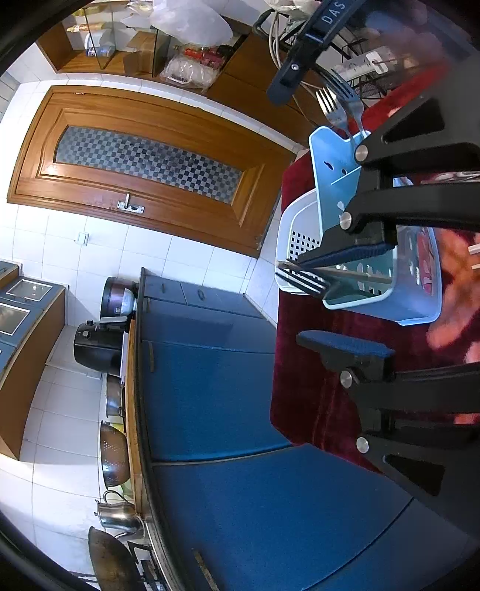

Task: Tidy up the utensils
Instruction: 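Open both tools to release the utensils into the blue holder, then pull both open tools back from the holder toward the utensils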

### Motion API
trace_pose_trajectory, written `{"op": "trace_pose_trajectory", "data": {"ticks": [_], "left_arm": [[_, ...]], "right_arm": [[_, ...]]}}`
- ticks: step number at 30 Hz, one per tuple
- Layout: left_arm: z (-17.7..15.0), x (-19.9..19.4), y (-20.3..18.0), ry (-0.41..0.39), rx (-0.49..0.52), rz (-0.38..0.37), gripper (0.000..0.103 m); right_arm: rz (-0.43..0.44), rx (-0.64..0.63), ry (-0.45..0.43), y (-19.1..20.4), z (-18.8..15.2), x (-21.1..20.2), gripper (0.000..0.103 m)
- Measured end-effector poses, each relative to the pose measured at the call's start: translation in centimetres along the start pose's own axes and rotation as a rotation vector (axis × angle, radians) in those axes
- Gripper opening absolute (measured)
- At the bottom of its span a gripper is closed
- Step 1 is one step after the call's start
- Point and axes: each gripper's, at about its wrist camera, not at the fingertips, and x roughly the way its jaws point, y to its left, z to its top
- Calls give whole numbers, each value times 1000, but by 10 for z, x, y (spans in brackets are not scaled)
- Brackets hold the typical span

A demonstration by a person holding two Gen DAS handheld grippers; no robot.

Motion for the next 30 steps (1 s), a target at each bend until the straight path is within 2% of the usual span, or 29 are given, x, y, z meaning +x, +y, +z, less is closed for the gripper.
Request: {"op": "trace_pose_trajectory", "data": {"ticks": [6, 12, 20, 30], "left_arm": [[0, -18, -1, 4, 5, -15, 44], [-7, -36, -2, 20, 21, -5, 45], [-25, -69, -12, 36, 57, 0, 45], [-54, -98, -17, 93, 61, -1, 45]], "right_arm": [[10, 6, -2, 5, 2, -18, 44], [19, 5, 35, 11, -8, -37, 44], [37, 11, 107, 17, -28, -57, 44], [68, 15, 237, 20, -65, -74, 44]]}}
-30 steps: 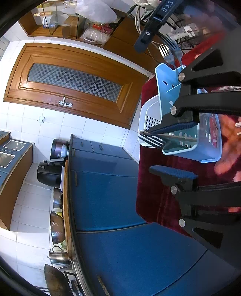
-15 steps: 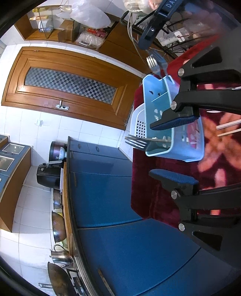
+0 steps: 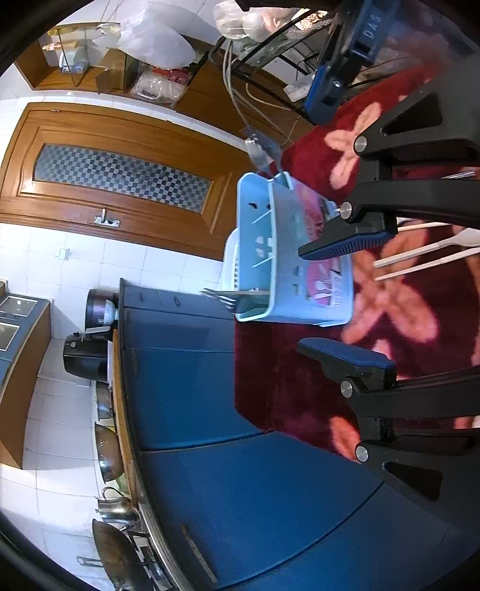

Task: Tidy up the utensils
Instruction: 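Pull both open tools back from the holder toward the utensils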

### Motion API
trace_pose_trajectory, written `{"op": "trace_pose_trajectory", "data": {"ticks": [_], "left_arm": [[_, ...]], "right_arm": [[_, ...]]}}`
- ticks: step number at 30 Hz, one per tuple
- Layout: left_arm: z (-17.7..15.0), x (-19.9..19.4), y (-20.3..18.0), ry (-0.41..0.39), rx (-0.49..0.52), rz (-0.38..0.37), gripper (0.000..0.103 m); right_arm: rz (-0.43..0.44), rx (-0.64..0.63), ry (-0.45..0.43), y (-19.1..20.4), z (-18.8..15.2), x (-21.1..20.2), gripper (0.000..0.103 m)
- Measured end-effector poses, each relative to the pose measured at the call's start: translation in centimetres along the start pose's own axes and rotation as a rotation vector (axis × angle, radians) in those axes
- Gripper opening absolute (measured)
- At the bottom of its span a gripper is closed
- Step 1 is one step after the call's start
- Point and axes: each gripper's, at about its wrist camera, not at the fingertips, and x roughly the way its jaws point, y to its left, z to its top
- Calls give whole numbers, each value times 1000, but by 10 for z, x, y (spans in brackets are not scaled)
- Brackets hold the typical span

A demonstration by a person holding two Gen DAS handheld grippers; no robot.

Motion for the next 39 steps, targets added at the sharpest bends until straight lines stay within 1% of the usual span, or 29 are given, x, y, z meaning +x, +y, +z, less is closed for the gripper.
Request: {"op": "trace_pose_trajectory", "data": {"ticks": [3, 13, 16, 20, 26, 34, 39], "left_arm": [[-11, -5, -2, 24, -4, 3, 45], [-45, -11, 2, 94, -30, 6, 45], [-55, -10, 3, 115, -36, 5, 45], [-65, -4, 2, 151, -40, 4, 45], [-79, 9, -2, 205, -40, -1, 45], [-94, 36, -10, 281, -36, -5, 45], [-103, 53, -14, 336, -45, -21, 45]], "right_arm": [[0, 0, 26, 0, -16, -2, 44], [-6, 23, 99, -3, -53, -2, 44], [-23, 14, 113, -5, -64, -1, 45], [-45, 4, 126, -7, -76, 0, 45], [-49, 30, 156, -17, -92, 7, 45], [-48, 76, 186, -34, -105, 16, 45], [-46, 96, 200, -41, -110, 20, 45]]}}
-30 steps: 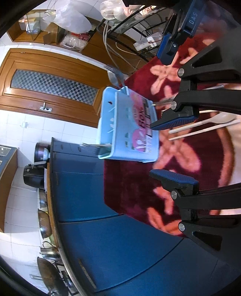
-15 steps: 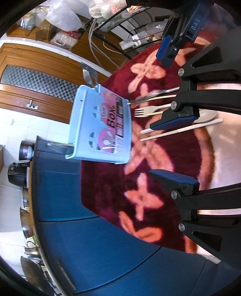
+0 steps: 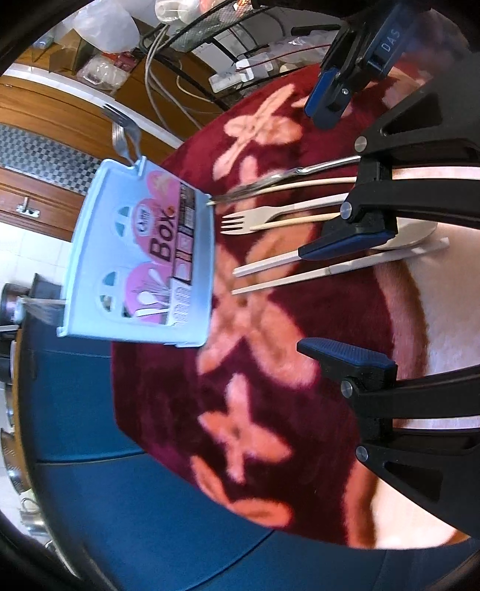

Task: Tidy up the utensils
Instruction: 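Pull both open tools back from the holder toward the utensils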

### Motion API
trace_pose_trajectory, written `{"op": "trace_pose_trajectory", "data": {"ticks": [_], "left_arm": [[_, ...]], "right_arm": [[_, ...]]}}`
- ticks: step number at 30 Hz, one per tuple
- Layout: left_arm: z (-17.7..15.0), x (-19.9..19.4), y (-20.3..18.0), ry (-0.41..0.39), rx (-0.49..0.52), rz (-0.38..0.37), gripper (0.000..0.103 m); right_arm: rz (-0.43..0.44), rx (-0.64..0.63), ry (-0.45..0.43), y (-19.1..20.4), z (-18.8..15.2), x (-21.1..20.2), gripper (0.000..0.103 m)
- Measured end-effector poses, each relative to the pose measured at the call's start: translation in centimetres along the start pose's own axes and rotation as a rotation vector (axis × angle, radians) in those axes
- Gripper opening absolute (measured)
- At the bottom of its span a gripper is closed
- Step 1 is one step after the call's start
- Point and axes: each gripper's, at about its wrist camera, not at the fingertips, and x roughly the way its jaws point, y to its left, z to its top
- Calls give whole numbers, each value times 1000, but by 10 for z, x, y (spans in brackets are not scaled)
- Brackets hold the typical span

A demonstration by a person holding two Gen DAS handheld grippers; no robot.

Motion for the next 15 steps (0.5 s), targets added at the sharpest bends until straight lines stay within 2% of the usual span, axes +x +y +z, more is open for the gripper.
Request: {"op": "trace_pose_trajectory", "data": {"ticks": [6, 15], "left_arm": [[-1, 16, -3, 47, -9, -21, 45], [-1, 29, -10, 71, 19, 19, 44]], "right_arm": [[15, 20, 13, -6, -3, 4, 45], [29, 31, 13, -11, -5, 5, 45]]}}
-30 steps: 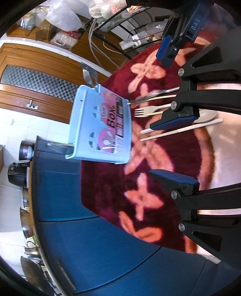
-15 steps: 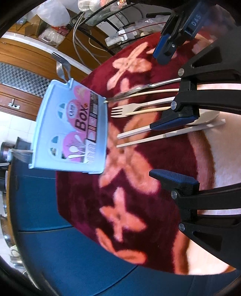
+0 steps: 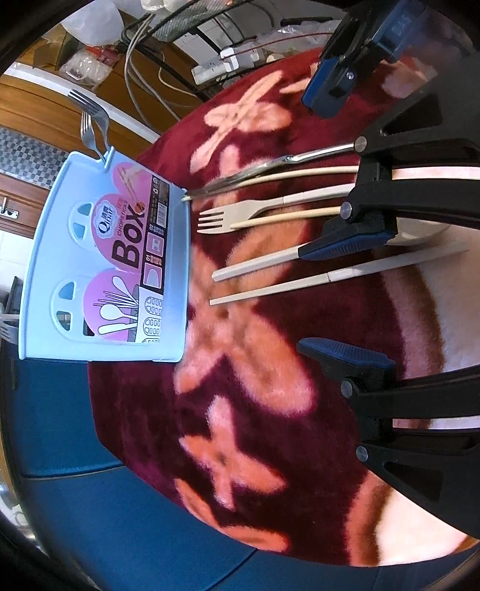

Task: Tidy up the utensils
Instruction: 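Pull both open tools back from the holder toward the utensils, then close the left tool on a wooden chopstick while the right tool grasps a silver knife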

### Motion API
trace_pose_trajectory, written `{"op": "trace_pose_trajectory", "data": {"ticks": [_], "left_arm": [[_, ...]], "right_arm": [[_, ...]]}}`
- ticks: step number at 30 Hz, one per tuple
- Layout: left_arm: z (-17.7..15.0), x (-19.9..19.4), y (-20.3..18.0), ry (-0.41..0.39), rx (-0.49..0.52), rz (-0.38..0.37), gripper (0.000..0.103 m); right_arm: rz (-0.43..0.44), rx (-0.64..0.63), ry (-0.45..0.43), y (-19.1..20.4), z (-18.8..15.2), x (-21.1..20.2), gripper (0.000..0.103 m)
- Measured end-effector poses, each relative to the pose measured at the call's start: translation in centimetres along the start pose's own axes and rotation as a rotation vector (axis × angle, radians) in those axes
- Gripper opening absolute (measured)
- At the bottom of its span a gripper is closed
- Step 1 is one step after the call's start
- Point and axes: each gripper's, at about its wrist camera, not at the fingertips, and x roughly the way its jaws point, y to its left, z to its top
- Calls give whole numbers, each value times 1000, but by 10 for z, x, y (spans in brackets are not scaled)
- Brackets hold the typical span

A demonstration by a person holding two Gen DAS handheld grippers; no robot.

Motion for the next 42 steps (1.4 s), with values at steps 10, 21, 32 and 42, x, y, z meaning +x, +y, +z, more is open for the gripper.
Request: {"op": "trace_pose_trajectory", "data": {"ticks": [10, 21, 32, 42], "left_arm": [[9, 14, -4, 21, 12, 2, 17], [9, 3, 11, -33, -56, -31, 3], [12, 1, 43, -56, -152, -8, 3], [18, 12, 42, -22, -136, -8, 3]], "right_arm": [[6, 13, 5, -6, -1, 2, 45], [-6, -7, 25, 0, 5, 9, 45], [-11, -43, 78, 21, 32, 35, 49], [-45, -59, 150, 25, 55, 67, 49]]}}
